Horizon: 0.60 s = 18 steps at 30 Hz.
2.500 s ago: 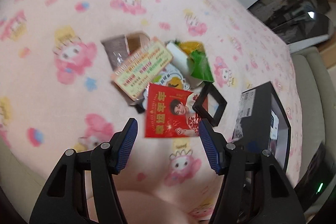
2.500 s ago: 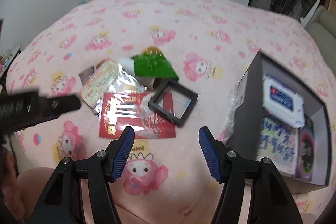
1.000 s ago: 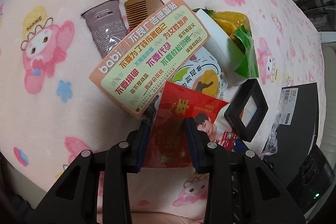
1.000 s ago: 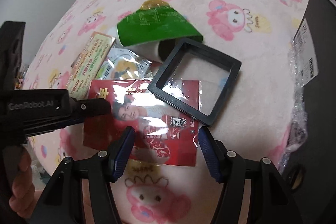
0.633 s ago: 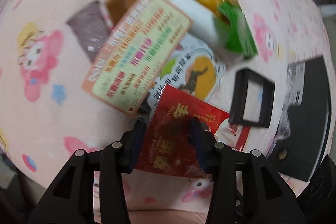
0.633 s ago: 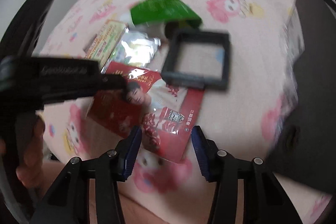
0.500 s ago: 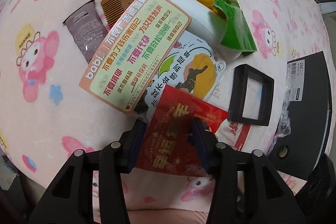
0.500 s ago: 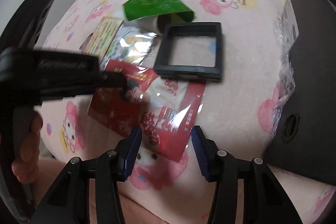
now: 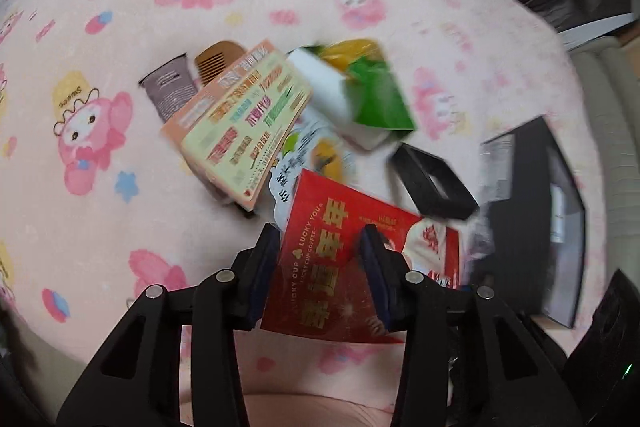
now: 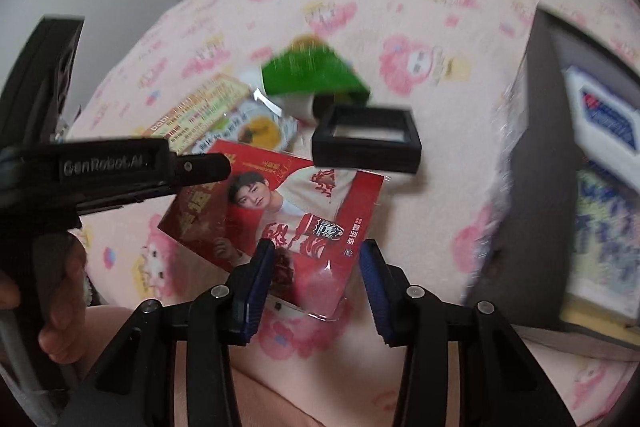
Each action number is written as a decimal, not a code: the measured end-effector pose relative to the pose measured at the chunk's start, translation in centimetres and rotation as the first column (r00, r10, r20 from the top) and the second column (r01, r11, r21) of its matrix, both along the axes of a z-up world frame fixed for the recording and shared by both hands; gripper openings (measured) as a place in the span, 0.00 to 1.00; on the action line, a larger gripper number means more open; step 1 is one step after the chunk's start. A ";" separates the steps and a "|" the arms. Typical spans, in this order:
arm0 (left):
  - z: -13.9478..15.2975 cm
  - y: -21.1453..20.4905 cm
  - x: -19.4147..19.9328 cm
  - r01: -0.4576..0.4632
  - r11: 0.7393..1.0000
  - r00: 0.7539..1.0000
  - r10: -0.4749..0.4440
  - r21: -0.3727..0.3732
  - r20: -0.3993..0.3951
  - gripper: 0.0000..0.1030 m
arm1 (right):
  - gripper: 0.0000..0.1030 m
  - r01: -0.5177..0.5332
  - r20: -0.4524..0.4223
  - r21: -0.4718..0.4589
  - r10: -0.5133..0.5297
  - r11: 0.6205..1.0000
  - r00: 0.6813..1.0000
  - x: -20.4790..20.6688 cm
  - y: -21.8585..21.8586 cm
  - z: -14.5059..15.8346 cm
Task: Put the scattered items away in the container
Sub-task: 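Lift the red card pack and carry it over the dark box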
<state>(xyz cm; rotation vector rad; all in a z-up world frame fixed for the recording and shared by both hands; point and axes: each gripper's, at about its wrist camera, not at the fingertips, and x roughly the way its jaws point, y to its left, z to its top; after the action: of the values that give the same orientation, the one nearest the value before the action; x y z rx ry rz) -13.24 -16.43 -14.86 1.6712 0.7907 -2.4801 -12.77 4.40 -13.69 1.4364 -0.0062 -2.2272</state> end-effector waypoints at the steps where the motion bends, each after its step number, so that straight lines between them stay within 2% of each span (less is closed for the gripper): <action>1: 0.6 0.1 0.4 0.000 1.000 1.000 0.000 0.012 -0.026 0.40 | 0.39 0.000 -0.014 -0.006 0.000 1.000 1.000 -0.4 0.0 0.5; 4: 1.2 0.9 0.4 0.006 0.999 0.997 -0.003 0.043 -0.079 0.40 | 0.39 0.004 -0.061 -0.005 -0.004 1.000 0.998 -0.8 -1.2 1.5; 11: 2.3 2.9 1.1 0.048 0.996 0.992 -0.038 0.080 -0.122 0.40 | 0.39 0.031 -0.115 -0.055 -0.037 0.998 0.993 0.0 1.3 4.3; 18: 5.6 8.2 -0.7 0.146 0.988 0.975 -0.137 0.038 -0.176 0.40 | 0.39 0.093 -0.184 -0.093 -0.109 0.991 0.977 0.3 6.3 7.3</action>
<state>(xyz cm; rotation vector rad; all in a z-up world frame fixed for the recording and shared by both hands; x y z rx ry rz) -13.95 -8.23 -9.25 1.5975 0.7819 -2.7562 -12.49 10.72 -6.34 1.2005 -0.1103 -2.4081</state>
